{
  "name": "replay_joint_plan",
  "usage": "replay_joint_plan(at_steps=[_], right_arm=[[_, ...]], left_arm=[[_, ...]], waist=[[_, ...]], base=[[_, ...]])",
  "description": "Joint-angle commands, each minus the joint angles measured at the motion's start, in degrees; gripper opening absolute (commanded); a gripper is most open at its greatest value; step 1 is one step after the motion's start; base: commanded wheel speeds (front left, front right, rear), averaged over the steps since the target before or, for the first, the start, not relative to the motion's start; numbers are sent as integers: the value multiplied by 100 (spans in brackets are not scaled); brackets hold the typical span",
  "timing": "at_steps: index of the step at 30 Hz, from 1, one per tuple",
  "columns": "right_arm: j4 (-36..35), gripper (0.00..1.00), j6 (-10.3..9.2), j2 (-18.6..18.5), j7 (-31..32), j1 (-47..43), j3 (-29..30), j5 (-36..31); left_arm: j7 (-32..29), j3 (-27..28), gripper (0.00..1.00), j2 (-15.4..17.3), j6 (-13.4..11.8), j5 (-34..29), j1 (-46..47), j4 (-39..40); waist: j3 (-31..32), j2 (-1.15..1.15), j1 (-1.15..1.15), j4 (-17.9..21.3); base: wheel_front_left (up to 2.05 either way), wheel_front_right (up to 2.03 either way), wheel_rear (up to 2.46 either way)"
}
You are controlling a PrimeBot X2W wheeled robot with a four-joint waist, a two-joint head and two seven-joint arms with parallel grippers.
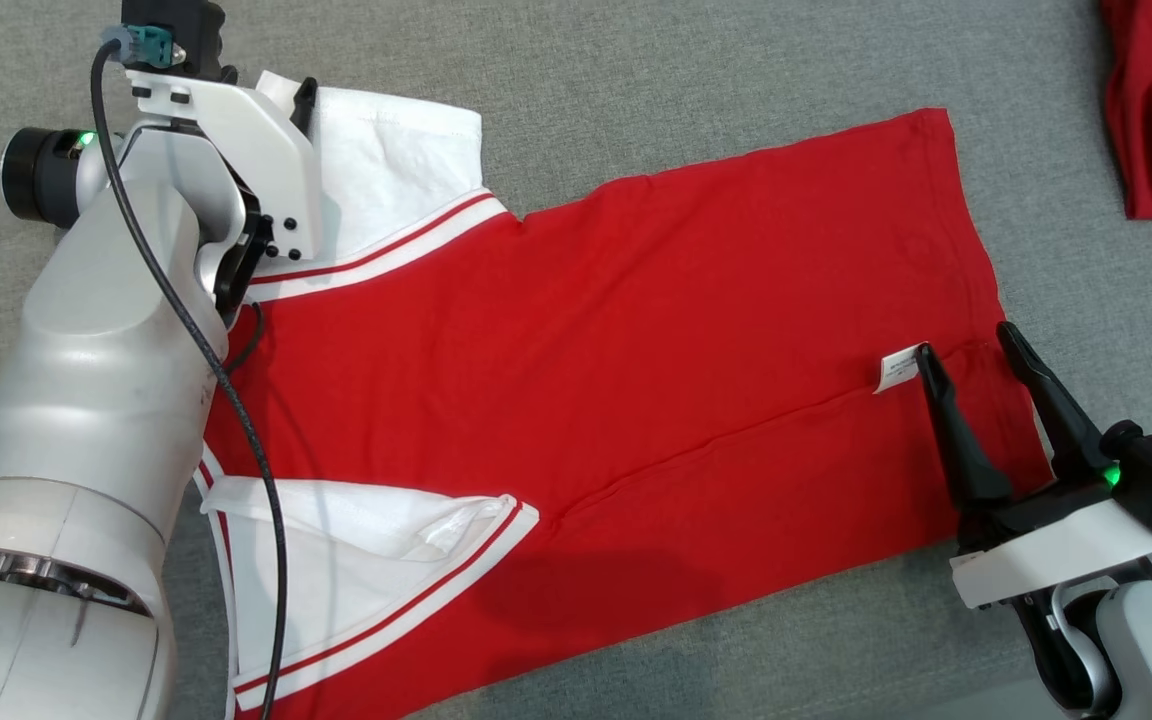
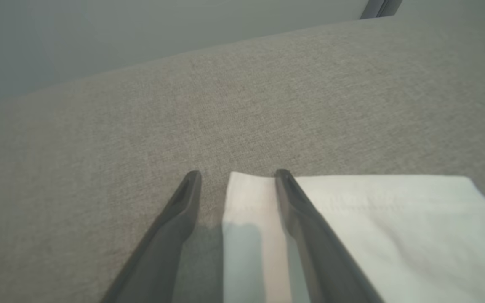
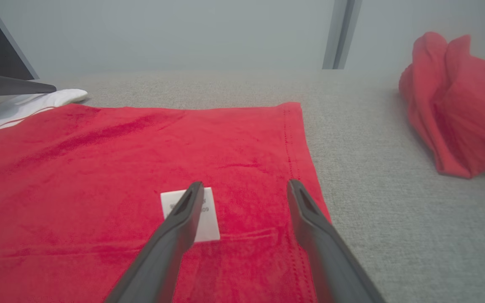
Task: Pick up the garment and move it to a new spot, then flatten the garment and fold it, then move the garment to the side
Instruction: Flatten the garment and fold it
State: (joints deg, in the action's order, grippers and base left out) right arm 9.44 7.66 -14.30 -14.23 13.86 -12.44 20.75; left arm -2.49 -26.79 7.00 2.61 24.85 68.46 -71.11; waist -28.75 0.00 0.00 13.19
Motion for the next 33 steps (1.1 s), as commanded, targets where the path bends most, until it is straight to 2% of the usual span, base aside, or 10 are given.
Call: replay_joint_plan(at_steps=[1,3,12,17,27,33], right_arm=[[-161,100,-17,-70,-77,38,-89,14],[-165,100,-17,-64,-77,35,-55,7],[-115,100,-17,-63,-77,131,85,6],[158,100,-17,-248,59,486,-43,645],[670,100,-17,-1252,1915,1791,-269,2441],[1294,100,-17,-1501,2706,2425,-483,3035]], left_arm=[[8,59,47,209,61,-20,196,61],[-13,29,0,170,122,-9,222,25],[325,-17,0,5,308,105,278,44],[498,23,0,-48,404,266,303,160],[369,-29,0,15,484,652,504,664],[245,-189,0,118,486,888,479,1062]], waist=[[-13,0,0,2],[-28,0,0,-15],[32,0,0,-168],[99,0,0,-307],[-22,0,0,-585],[-119,0,0,-669]], base=[[0,0,0],[0,0,0],[0,0,0],[0,0,0],[0,0,0],[0,0,0]])
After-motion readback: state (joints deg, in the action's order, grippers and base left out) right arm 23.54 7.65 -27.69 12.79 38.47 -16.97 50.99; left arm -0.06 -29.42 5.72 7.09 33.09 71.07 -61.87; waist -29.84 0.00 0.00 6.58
